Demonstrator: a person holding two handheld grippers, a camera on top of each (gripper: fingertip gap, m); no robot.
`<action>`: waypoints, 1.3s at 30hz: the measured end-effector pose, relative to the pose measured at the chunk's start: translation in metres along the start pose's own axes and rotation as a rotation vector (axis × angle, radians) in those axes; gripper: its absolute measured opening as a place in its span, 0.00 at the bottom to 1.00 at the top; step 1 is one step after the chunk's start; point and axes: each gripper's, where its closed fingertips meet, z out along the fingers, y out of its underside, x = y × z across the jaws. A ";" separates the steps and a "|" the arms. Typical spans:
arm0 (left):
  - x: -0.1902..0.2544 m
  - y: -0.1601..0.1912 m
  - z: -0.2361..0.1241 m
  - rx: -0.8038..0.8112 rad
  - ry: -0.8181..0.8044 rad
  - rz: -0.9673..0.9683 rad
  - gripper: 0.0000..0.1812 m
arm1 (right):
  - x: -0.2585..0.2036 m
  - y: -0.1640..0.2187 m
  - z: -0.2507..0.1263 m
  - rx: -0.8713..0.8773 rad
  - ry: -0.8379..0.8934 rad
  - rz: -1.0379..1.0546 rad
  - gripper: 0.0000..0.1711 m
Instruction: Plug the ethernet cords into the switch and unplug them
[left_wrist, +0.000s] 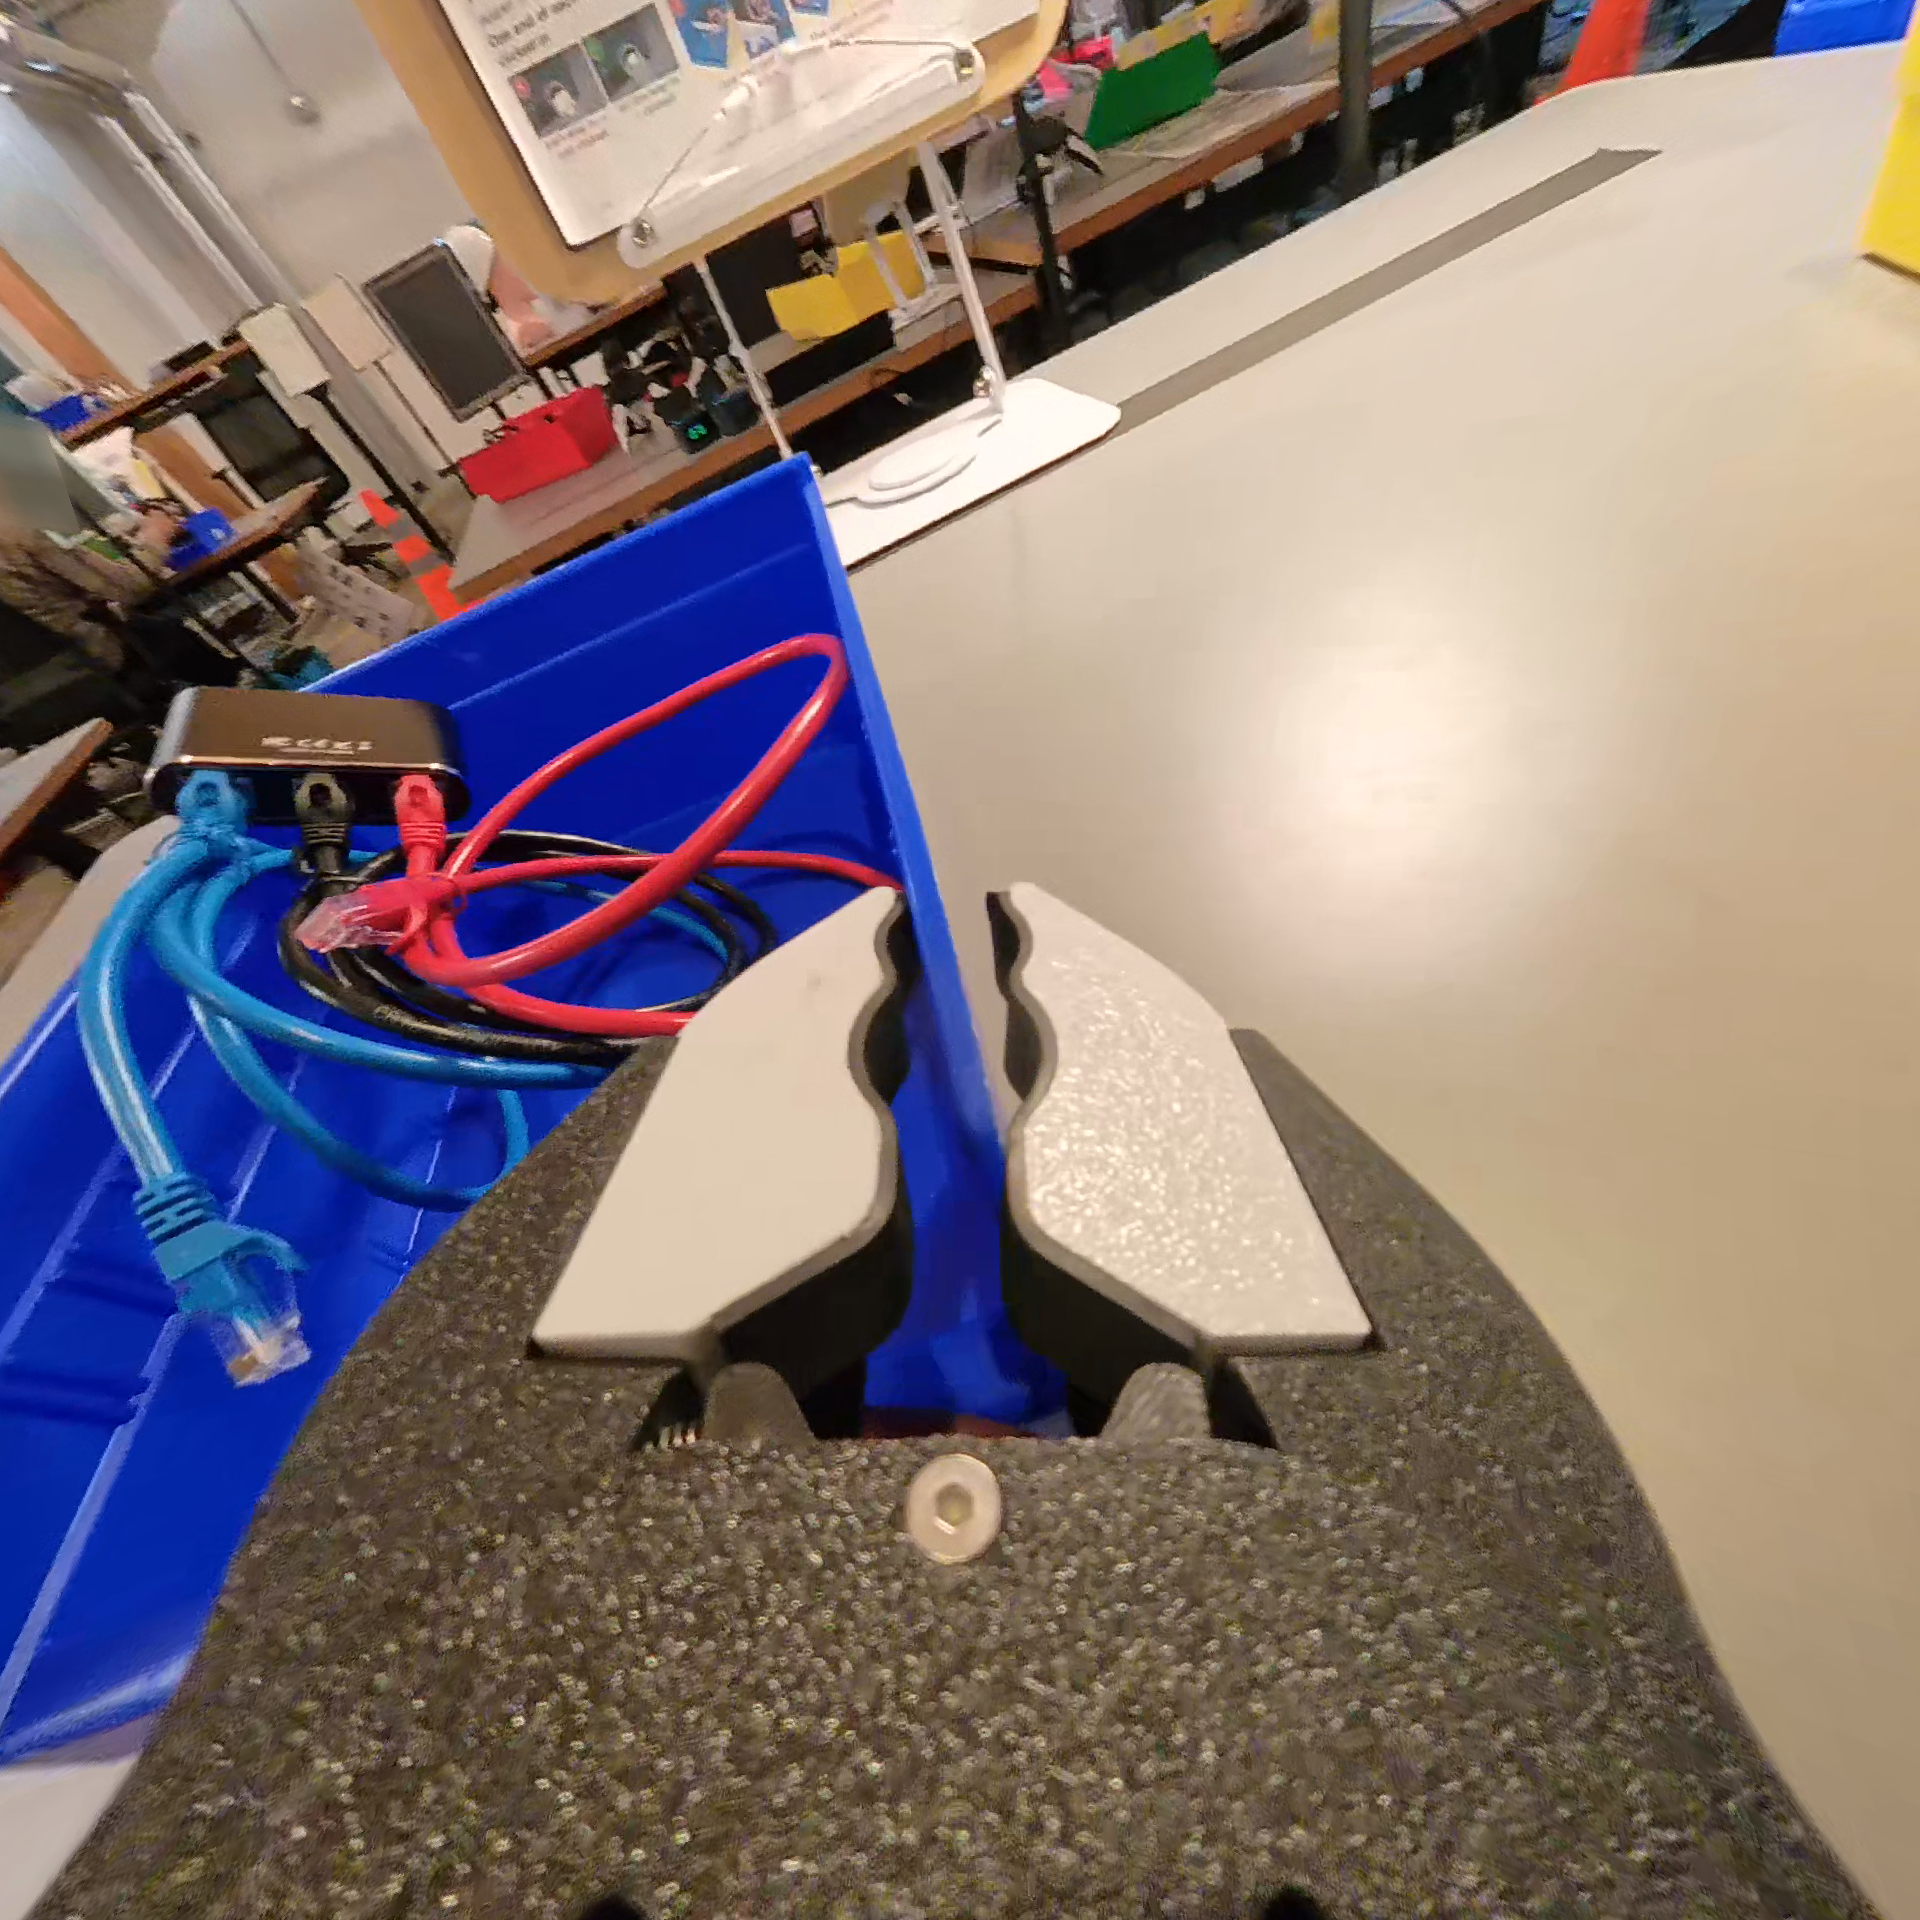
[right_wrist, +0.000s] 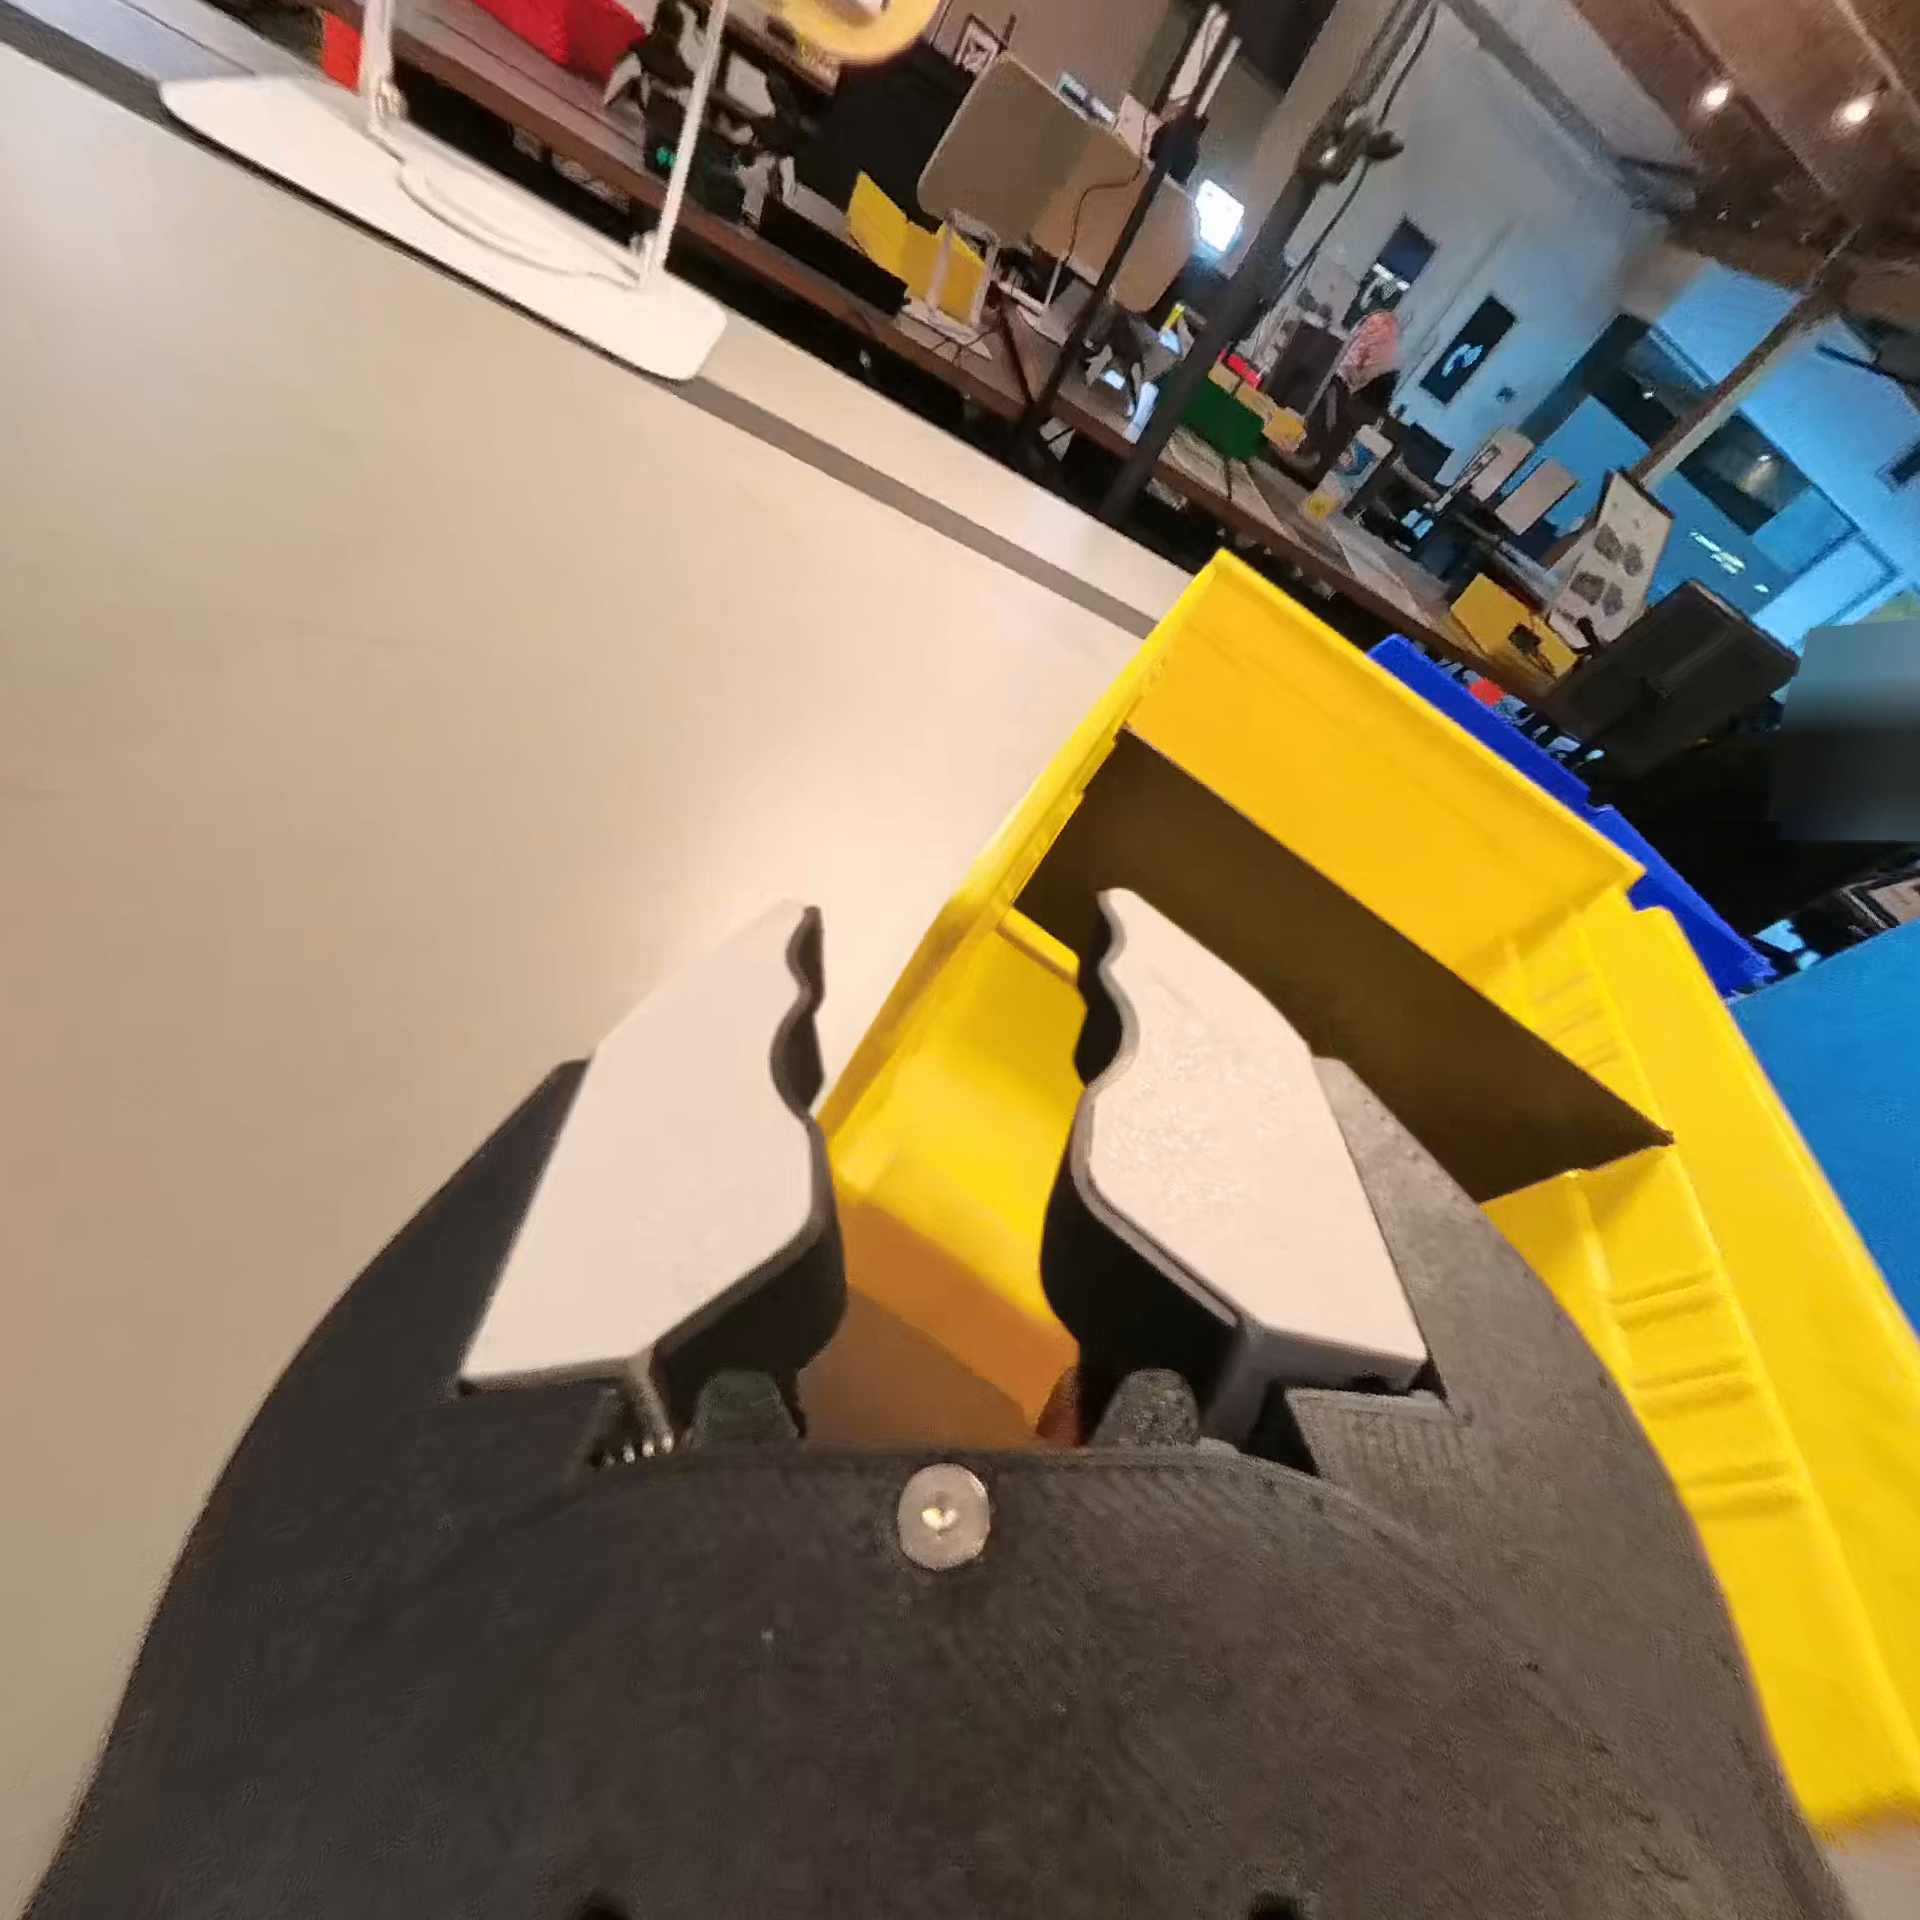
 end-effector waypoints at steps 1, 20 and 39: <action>-0.003 0.001 0.000 -0.002 -0.029 0.007 0.06 | -0.002 0.006 0.003 -0.017 -0.013 -0.017 0.23; -0.131 0.056 -0.037 -0.034 -0.250 -0.101 0.03 | 0.066 0.043 -0.005 -0.014 0.070 -0.054 0.05; -0.237 0.091 -0.029 -0.056 -0.334 -0.104 0.03 | 0.074 0.040 0.020 -0.021 0.093 -0.069 0.05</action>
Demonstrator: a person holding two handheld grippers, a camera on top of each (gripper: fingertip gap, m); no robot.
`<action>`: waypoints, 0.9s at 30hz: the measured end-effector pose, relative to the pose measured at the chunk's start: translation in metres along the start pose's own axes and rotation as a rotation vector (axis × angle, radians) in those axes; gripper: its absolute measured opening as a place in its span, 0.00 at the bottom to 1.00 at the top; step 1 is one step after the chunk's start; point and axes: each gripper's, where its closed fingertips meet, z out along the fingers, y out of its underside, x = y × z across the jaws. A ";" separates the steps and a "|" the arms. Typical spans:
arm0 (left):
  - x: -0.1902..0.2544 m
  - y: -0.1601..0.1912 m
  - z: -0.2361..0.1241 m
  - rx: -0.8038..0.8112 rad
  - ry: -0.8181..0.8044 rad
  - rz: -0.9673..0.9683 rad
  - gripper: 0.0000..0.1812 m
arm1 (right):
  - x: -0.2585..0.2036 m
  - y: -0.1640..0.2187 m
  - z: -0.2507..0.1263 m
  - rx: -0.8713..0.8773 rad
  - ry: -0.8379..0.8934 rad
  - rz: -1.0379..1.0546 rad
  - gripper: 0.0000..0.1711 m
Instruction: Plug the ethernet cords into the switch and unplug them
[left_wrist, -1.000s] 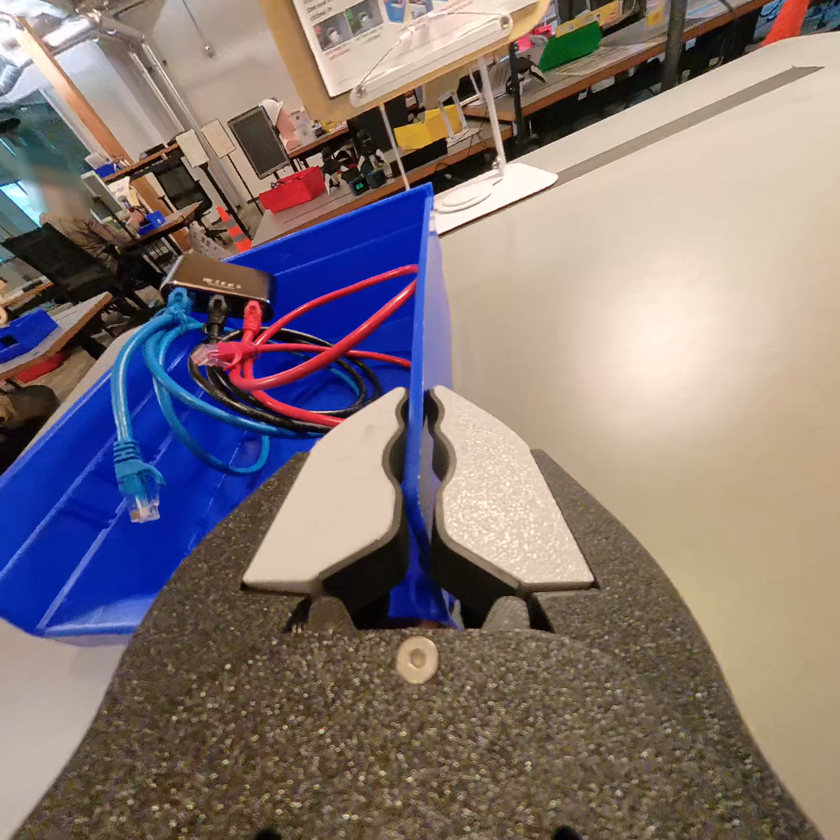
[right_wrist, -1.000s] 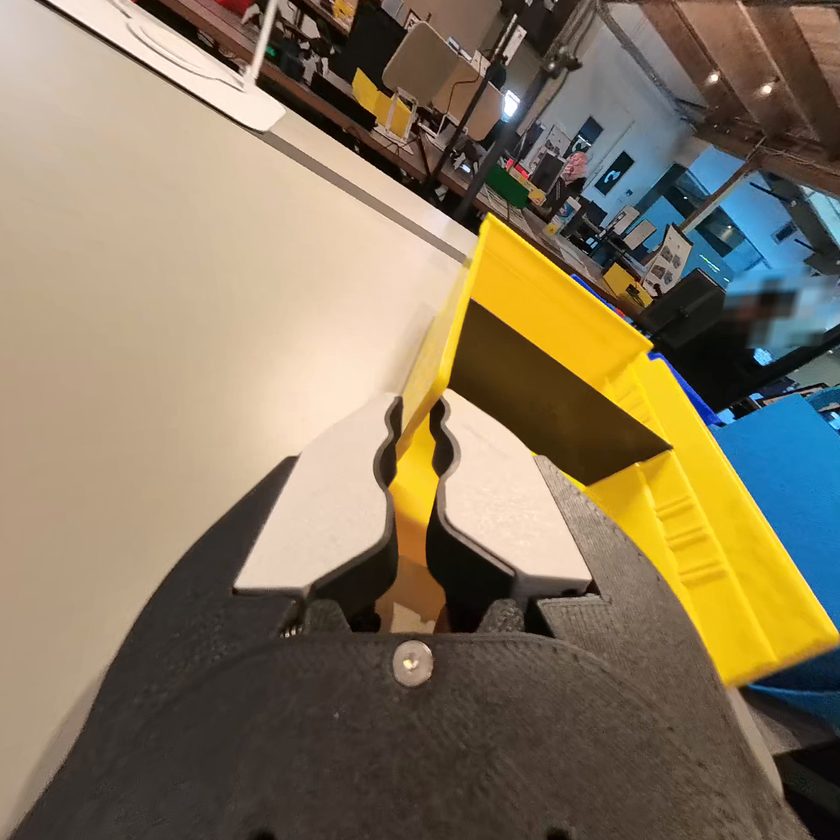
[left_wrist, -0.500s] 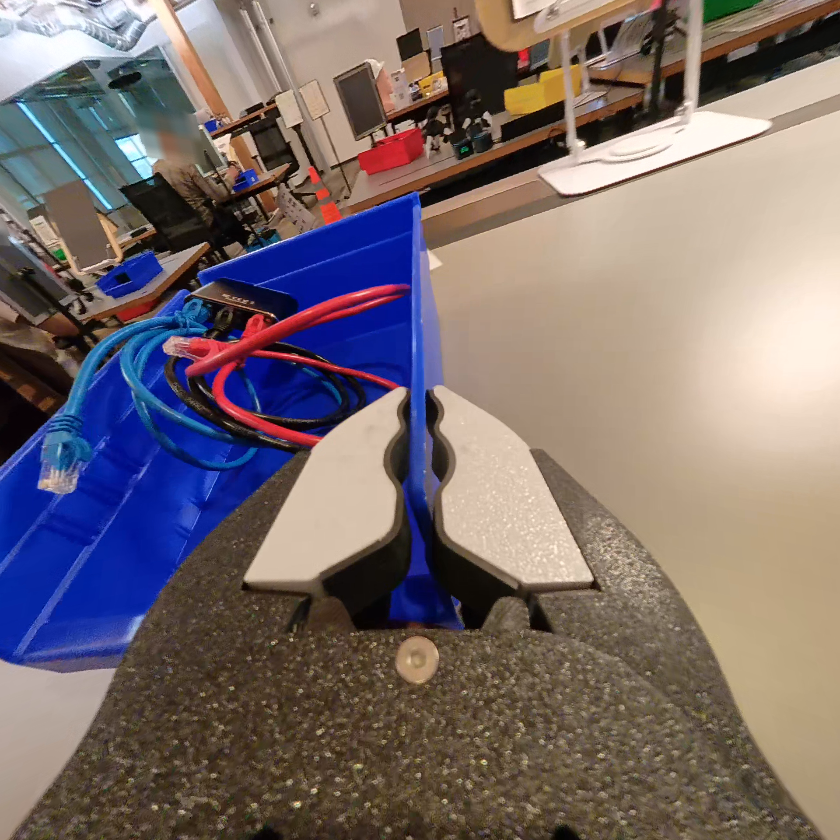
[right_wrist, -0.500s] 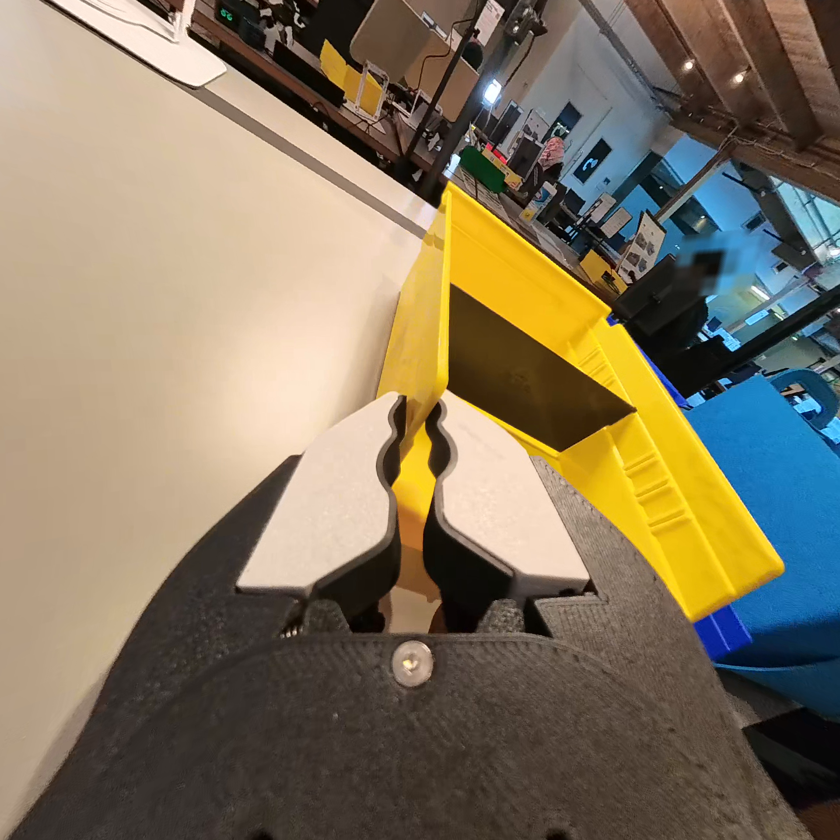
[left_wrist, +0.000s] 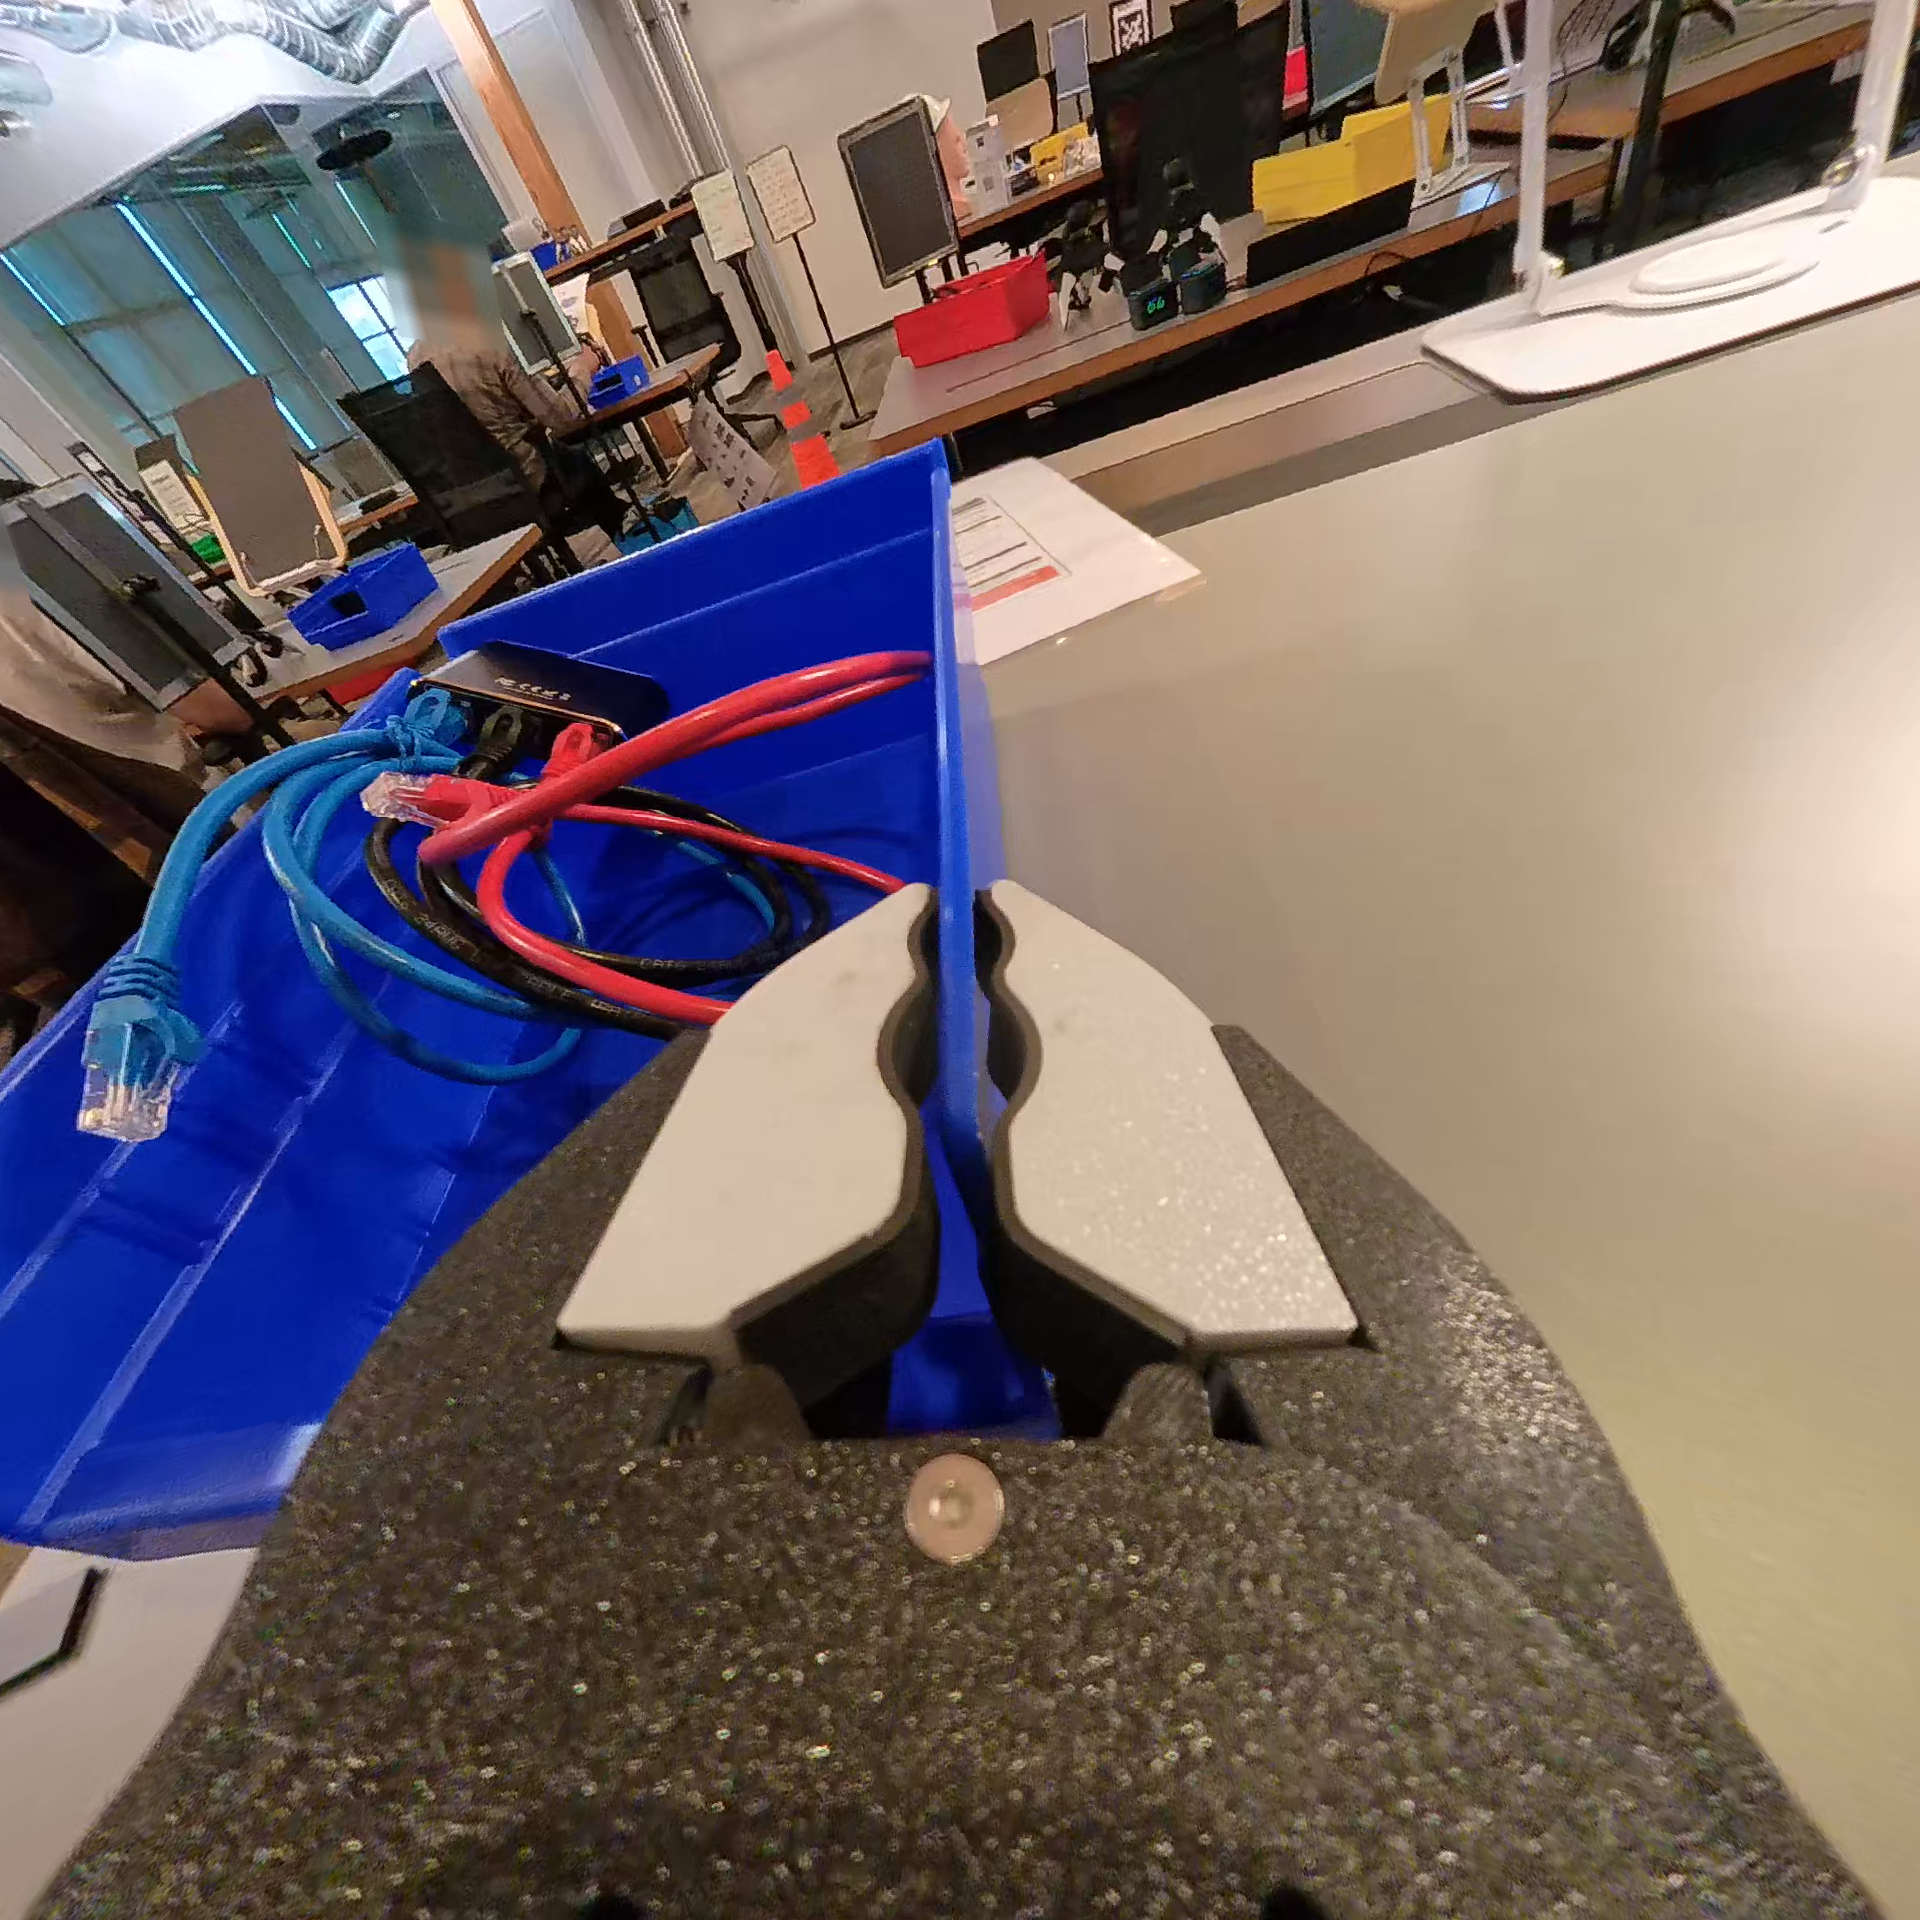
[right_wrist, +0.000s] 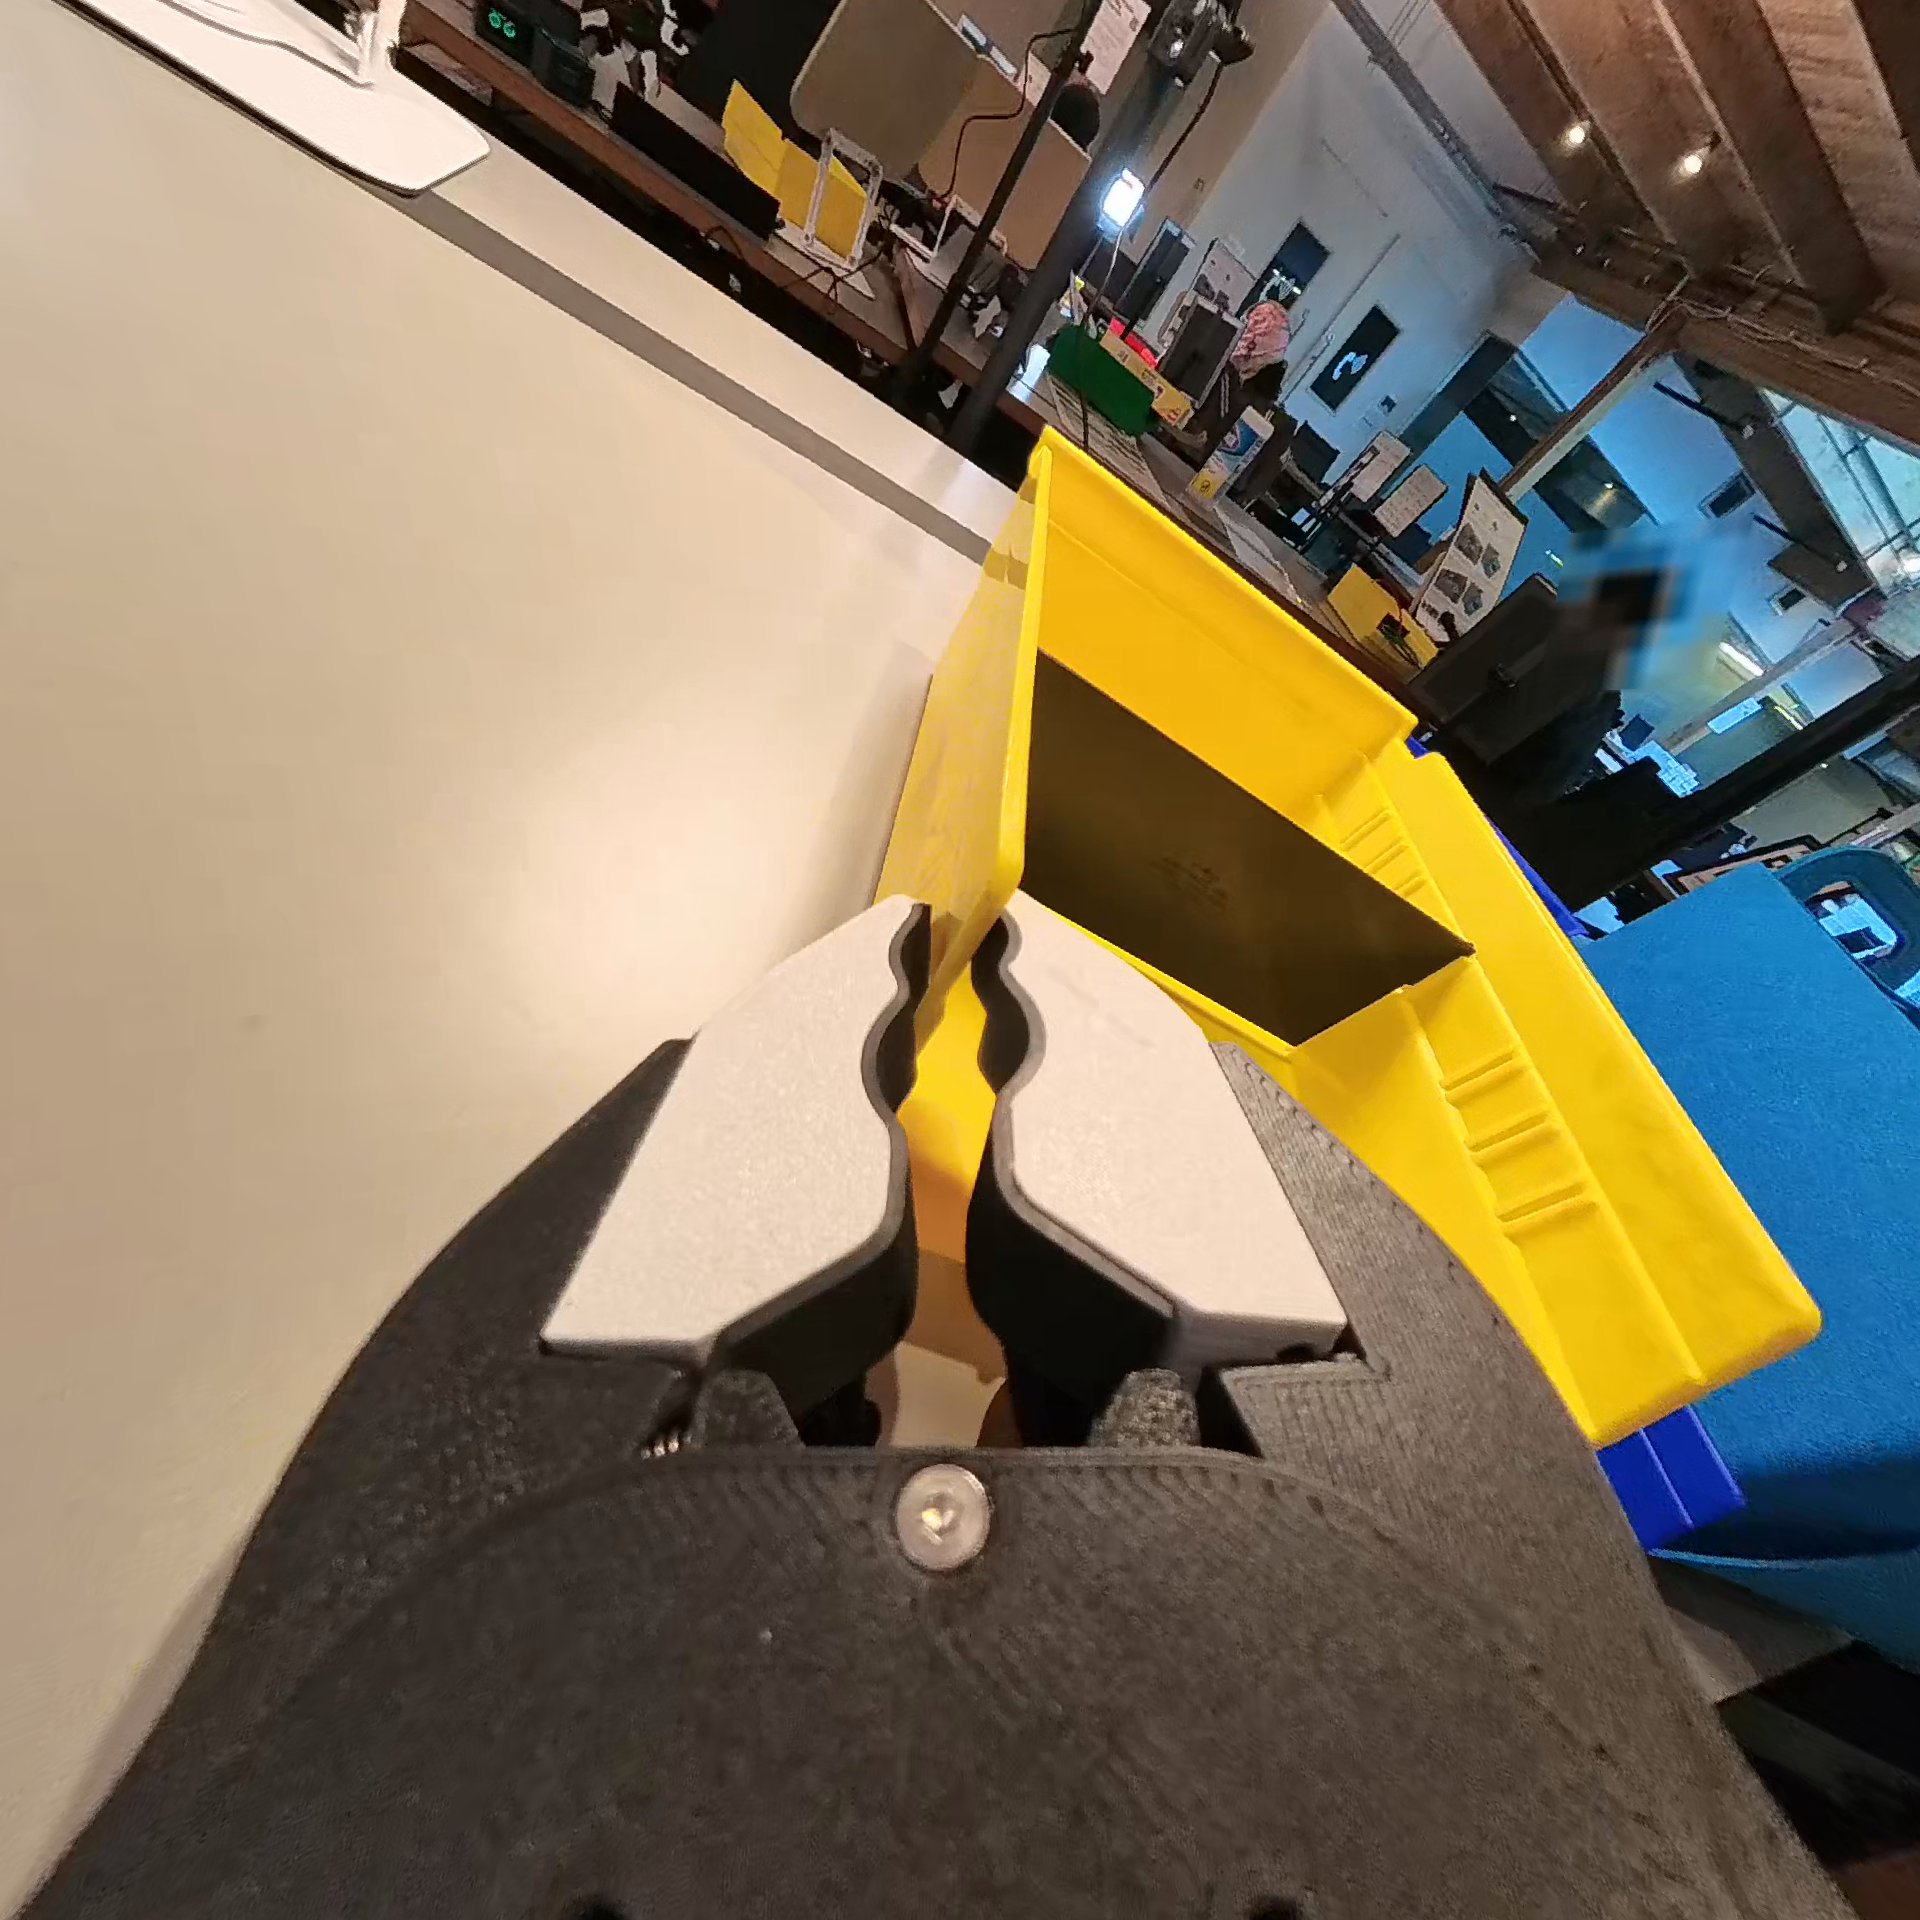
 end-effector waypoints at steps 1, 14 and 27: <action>-0.004 0.001 0.003 0.001 -0.004 0.003 0.03 | 0.000 0.000 0.000 0.002 0.004 -0.006 0.05; -0.022 0.004 0.019 -0.010 -0.079 0.051 0.04 | 0.001 0.003 -0.007 0.041 -0.073 -0.013 0.05; -0.025 0.004 0.028 -0.017 -0.055 0.027 0.03 | 0.030 0.020 0.005 0.059 -0.142 0.016 0.05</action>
